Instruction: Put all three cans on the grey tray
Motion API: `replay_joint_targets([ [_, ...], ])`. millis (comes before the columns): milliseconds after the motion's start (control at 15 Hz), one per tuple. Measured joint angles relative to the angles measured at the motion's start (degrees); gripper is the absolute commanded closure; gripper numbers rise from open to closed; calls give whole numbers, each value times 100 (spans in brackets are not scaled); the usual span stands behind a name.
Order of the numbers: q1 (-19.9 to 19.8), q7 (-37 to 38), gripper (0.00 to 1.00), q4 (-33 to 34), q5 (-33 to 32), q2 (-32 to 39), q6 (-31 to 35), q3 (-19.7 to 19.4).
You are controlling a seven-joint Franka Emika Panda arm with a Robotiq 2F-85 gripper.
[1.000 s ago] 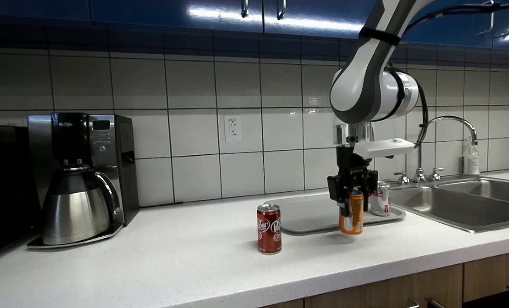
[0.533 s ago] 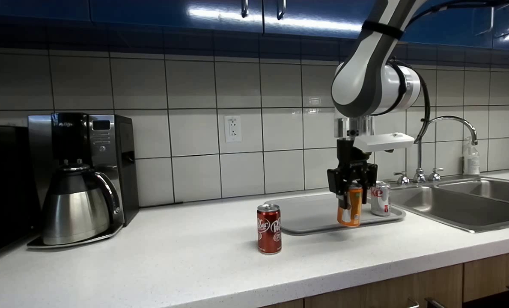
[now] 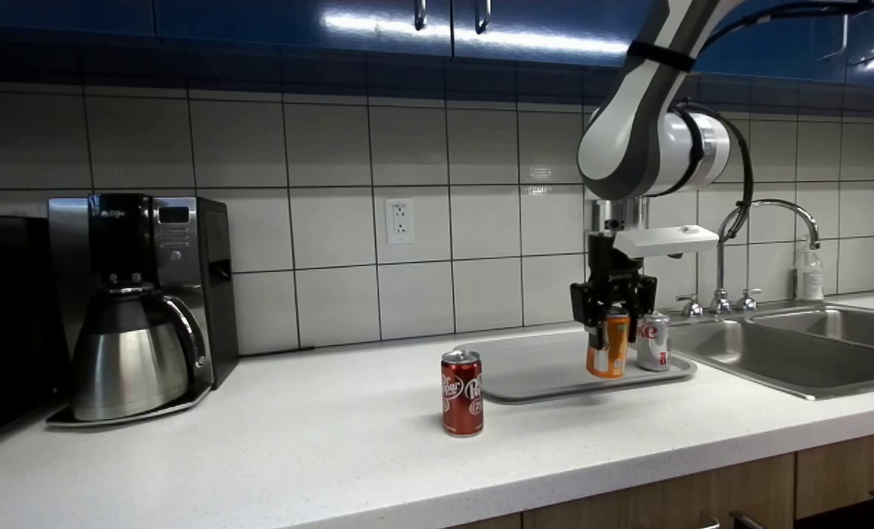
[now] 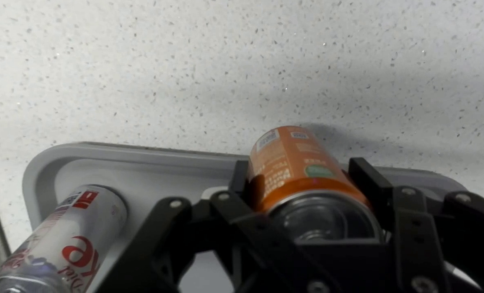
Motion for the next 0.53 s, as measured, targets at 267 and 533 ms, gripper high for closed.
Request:
replay_joint_targets([
  [267, -67, 0, 61, 137, -2, 87, 22, -78],
  [533, -104, 0, 61, 337, -4, 306, 22, -135],
])
